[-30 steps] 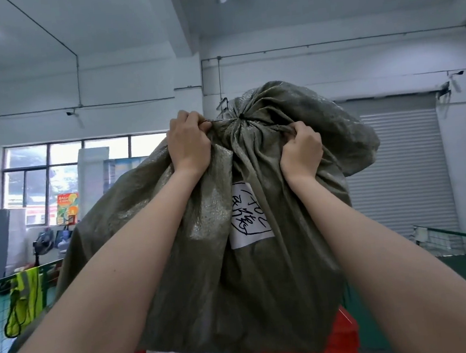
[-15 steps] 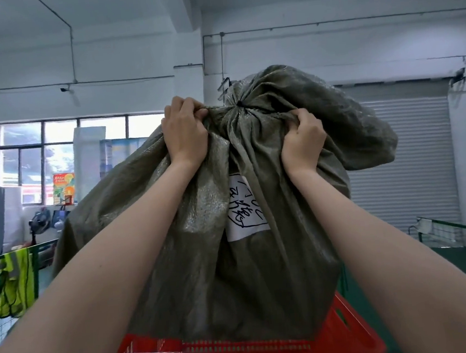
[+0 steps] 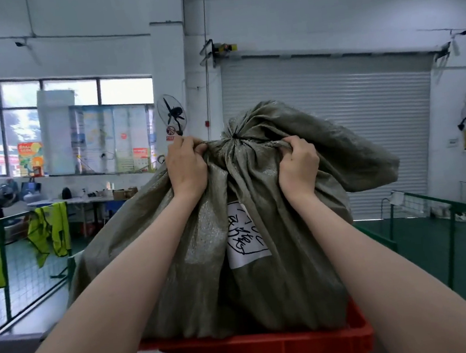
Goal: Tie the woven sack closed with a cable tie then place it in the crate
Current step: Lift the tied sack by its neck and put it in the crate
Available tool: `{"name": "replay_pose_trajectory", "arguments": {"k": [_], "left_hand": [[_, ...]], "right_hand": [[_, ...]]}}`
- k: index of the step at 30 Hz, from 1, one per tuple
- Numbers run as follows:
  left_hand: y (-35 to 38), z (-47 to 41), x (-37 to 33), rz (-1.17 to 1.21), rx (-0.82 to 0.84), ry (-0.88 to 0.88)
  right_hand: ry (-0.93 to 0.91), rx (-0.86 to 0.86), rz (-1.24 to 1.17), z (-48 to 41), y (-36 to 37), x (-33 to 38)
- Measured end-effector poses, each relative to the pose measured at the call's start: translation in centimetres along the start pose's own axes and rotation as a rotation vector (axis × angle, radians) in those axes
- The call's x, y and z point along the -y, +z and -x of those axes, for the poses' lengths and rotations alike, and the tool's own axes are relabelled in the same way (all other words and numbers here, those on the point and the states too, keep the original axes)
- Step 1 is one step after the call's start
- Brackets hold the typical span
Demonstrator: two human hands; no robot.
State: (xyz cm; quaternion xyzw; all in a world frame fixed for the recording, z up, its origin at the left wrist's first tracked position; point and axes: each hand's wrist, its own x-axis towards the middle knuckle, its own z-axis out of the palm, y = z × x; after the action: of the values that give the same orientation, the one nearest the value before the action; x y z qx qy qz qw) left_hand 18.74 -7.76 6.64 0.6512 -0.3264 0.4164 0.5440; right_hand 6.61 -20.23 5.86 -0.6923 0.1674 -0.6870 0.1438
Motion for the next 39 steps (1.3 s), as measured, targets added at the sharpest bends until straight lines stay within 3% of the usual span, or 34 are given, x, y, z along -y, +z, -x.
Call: {"name": "replay_pose_trajectory", "arguments": {"k": [9, 20, 24, 27, 33, 35, 39], "left_hand": [[0.2, 1.7, 5.9, 0.050, 0.004, -0.283], [0.4, 9.0, 15.0, -0.112, 0.212, -0.551], [0.6, 12.3, 17.0, -0.153, 0.281, -0.593], [0.8, 12.8, 17.2, -0.174, 0.338, -0.512], [0.4, 13.4, 17.0, -0.246, 0.374, -0.408], [0.2, 13.8, 17.2, -0.296, 0.544, -0.417], [0.1, 15.3, 17.1, -0.422, 1.107, -0.484]], "right_hand": [[-0.099, 0.306, 0.164, 1.2, 3.6, 1.4], [-0.209, 0.599, 0.512, 9.4, 8.3, -1.4], [-0.331, 0.789, 0.602, 12.4, 8.6, -3.5], [-0.266, 0.829, 0.581, 13.7, 8.1, -4.9], [0.040, 0.875, 0.366, 16.1, 7.6, -5.2], [0.110, 0.968, 0.464, 17.2, 7.7, -6.0], [0.205, 1.152, 0.586, 17.3, 7.4, -6.9]]}}
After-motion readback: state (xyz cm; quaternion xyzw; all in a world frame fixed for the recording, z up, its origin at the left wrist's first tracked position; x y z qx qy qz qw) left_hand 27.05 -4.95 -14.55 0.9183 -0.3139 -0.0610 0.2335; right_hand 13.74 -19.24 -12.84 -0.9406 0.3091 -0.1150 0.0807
